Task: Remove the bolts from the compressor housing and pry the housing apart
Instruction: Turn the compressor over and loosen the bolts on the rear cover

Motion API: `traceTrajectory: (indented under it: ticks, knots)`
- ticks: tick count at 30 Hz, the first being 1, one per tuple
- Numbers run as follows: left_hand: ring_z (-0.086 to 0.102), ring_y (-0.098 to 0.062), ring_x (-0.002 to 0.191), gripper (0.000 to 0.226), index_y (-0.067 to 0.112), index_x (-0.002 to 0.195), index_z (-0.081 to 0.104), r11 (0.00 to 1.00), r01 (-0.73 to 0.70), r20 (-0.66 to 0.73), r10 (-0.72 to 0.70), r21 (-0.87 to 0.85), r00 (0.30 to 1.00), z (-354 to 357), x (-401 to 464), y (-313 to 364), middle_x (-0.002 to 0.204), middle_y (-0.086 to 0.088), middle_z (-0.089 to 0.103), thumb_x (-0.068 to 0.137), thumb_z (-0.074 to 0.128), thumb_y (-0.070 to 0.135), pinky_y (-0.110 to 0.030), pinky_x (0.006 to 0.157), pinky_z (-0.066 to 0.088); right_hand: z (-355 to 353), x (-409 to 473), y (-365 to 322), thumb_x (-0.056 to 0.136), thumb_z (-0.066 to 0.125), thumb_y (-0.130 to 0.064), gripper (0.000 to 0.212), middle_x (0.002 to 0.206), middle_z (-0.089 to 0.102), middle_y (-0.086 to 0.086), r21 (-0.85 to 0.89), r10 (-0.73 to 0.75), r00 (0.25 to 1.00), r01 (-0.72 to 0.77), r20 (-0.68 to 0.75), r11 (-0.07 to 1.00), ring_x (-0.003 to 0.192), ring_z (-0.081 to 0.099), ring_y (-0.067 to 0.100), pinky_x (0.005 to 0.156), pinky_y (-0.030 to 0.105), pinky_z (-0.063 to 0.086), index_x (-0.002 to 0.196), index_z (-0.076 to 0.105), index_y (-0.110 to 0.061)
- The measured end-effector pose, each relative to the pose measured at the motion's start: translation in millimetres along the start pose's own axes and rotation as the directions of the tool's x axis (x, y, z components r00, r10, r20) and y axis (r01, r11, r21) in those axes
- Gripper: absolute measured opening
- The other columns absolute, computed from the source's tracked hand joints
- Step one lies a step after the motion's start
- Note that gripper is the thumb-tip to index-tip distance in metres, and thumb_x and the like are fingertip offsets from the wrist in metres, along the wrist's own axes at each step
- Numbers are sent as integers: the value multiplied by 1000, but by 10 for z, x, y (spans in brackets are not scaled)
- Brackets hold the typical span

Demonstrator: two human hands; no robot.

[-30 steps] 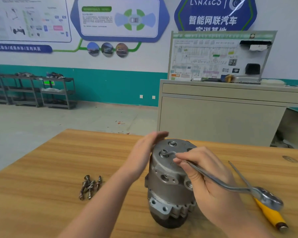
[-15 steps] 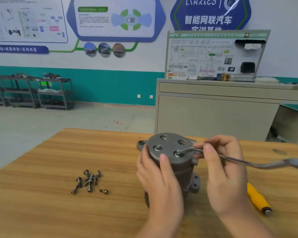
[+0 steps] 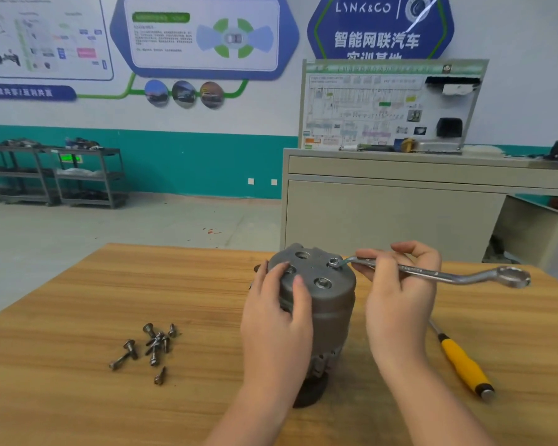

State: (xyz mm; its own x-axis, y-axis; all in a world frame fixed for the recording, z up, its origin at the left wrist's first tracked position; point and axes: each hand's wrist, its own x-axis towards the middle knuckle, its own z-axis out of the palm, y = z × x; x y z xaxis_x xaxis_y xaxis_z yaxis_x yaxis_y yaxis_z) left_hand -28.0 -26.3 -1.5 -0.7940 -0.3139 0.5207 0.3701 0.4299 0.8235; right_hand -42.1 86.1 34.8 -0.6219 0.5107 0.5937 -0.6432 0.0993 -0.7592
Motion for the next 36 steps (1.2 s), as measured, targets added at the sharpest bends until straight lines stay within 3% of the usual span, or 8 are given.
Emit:
traceTrajectory:
  ticks: [5,9,14,21,24,29,33,36]
  knots:
    - [25,7,140,49,28,125,61,994,-17,-99,7,-105,995,127,-88,-26,148,12,44,95,30,52,-31,116,29,119,3,6,79,42,-12,14,76,71,7,79,61,987,-49,-148,996,80,70,19,74,30,56,85,46,-24]
    - [23,6,143,24,48,115,53,982,-83,-192,49,-172,980,207,-204,-60,140,38,28,100,34,47,-32,115,29,233,21,-50,82,34,1,24,64,68,12,317,211,939,-119,-273,941,73,70,29,73,33,57,90,40,-21]
    - [28,1,144,33,60,118,52,955,-132,-232,69,-267,970,207,-293,-140,151,27,30,91,37,49,-29,110,32,225,-4,-81,85,31,8,28,52,59,3,497,358,882,-173,-306,850,64,67,31,69,34,58,91,37,-19]
    - [28,-9,146,33,41,122,53,961,-179,-274,117,-213,955,283,-320,-168,155,2,35,92,40,41,-52,111,36,367,-207,-70,95,36,5,27,74,66,8,282,93,948,-4,-305,959,79,70,26,77,30,57,91,37,-21]
    - [27,-5,146,33,44,121,56,959,-188,-264,129,-214,956,285,-311,-180,155,1,37,92,40,41,-47,112,34,323,-181,-11,97,36,3,26,77,67,12,230,97,945,-25,-312,973,79,70,25,78,32,57,93,36,-23]
    - [31,-1,143,33,45,118,55,950,-215,-224,164,-226,961,228,-234,-221,152,12,38,89,42,38,-29,113,34,272,-72,-6,95,33,-2,20,55,62,1,228,107,938,-32,-329,973,65,67,28,69,27,53,93,37,-21]
    - [45,0,135,37,40,110,67,916,-176,-220,100,-361,970,63,-146,-301,138,30,53,88,39,32,-18,106,41,159,266,13,102,29,-20,20,38,47,-2,494,534,798,-357,-281,793,38,56,20,50,26,49,91,44,-13]
    - [58,4,117,39,40,99,73,883,-92,-131,35,-461,991,-108,49,-363,114,27,68,88,40,22,-9,93,44,113,508,81,99,31,-13,22,35,45,-3,363,673,732,-603,-102,711,31,52,16,41,20,46,86,48,-10]
